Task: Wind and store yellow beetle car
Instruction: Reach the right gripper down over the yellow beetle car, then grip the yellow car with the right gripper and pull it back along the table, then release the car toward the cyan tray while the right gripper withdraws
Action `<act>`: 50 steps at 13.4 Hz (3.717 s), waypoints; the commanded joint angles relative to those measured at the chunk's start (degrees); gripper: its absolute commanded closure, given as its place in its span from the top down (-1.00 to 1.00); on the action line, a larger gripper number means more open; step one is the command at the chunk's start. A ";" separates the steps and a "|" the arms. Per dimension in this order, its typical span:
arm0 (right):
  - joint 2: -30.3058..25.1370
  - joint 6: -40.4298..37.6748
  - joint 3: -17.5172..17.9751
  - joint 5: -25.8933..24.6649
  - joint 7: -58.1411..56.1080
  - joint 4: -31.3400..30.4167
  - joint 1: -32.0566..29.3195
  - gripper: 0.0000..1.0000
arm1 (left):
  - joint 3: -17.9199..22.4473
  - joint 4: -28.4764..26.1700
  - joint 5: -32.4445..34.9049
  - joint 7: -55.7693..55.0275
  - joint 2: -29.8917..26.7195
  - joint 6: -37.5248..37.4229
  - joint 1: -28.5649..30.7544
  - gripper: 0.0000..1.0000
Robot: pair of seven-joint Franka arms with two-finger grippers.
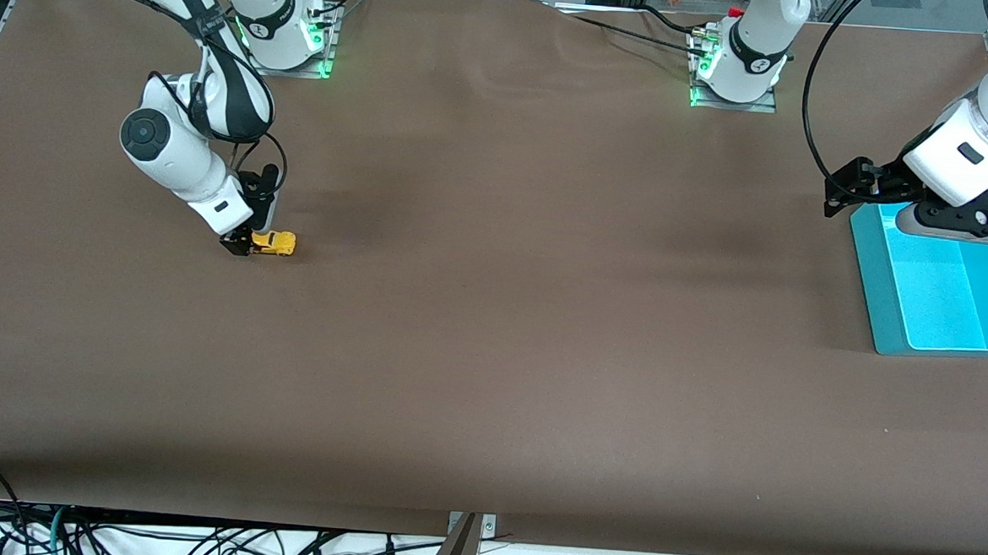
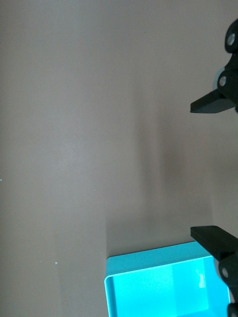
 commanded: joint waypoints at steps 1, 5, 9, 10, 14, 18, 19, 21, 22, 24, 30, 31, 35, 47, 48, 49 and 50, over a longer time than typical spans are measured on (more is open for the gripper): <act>1.17 3.03 0.13 0.64 -1.81 -0.82 -0.29 0.85 | -0.18 0.73 -0.89 -0.49 -0.36 -1.15 0.17 1.00; 2.66 5.32 0.13 0.55 -3.74 -0.82 -0.82 0.43 | -0.18 0.73 -0.89 -0.49 -0.36 -1.15 0.17 1.00; 2.58 4.97 0.30 0.47 -3.83 -0.56 -0.99 -0.23 | -0.18 0.73 -0.89 -0.49 -0.36 -1.15 0.17 1.00; 2.32 4.79 0.48 0.47 -3.74 -0.38 -0.91 -0.39 | -0.18 0.73 -0.89 -0.49 -0.36 -1.15 0.17 1.00; 1.61 1.12 7.31 0.64 -2.86 3.82 -0.91 -0.45 | -0.18 0.73 -0.89 -0.49 -0.36 -1.15 0.17 1.00; 3.97 -2.25 11.55 0.82 4.51 7.88 -0.82 -0.45 | -0.18 0.73 -0.89 -0.49 -0.36 -1.15 0.17 1.00; 6.85 -1.46 11.55 0.73 4.70 9.10 -0.82 -0.45 | -0.18 0.73 -0.89 -0.49 -0.36 -1.15 0.17 1.00; 9.68 1.17 11.55 0.29 4.52 10.25 -0.82 -0.45 | -0.18 0.73 -0.89 -0.49 -0.36 -1.15 0.17 1.00; 10.04 1.97 11.55 0.20 4.43 10.26 -0.82 -0.45 | -0.18 0.73 -0.89 -0.49 -0.36 -1.15 0.17 1.00; 10.31 2.07 11.55 -0.15 3.91 10.08 -0.82 -0.45 | -0.18 0.73 -0.89 -0.49 -0.36 -1.15 0.17 1.00; 9.87 4.00 10.41 -0.68 -5.30 7.10 -3.80 -0.45 | -0.18 0.73 -0.89 -0.49 -0.36 -1.15 0.17 1.00; 9.78 4.09 9.89 -0.68 -6.89 6.74 -4.94 -0.45 | -0.18 0.73 -0.89 -0.49 -0.36 -1.15 0.17 1.00; 10.31 4.35 7.86 -0.59 -16.02 6.21 -12.13 -0.44 | -0.18 0.73 -0.89 -0.49 -0.36 -1.15 0.17 1.00; 10.40 -2.04 10.22 0.20 -23.18 11.20 -21.56 1.00 | -0.18 0.73 -0.89 -0.49 -0.36 -1.15 0.17 1.00; 10.31 -5.72 11.54 0.20 -21.77 13.83 -21.47 1.00 | -0.18 0.73 -0.89 -0.49 -0.36 -1.15 0.17 1.00; 10.22 -10.11 12.94 0.20 -20.54 16.73 -21.47 1.00 | -0.18 0.73 -0.89 -0.49 -0.36 -1.15 0.17 1.00; 9.96 -14.24 13.39 0.03 -19.14 19.37 -21.30 1.00 | -0.18 0.73 -0.89 -0.49 -0.36 -1.15 0.17 1.00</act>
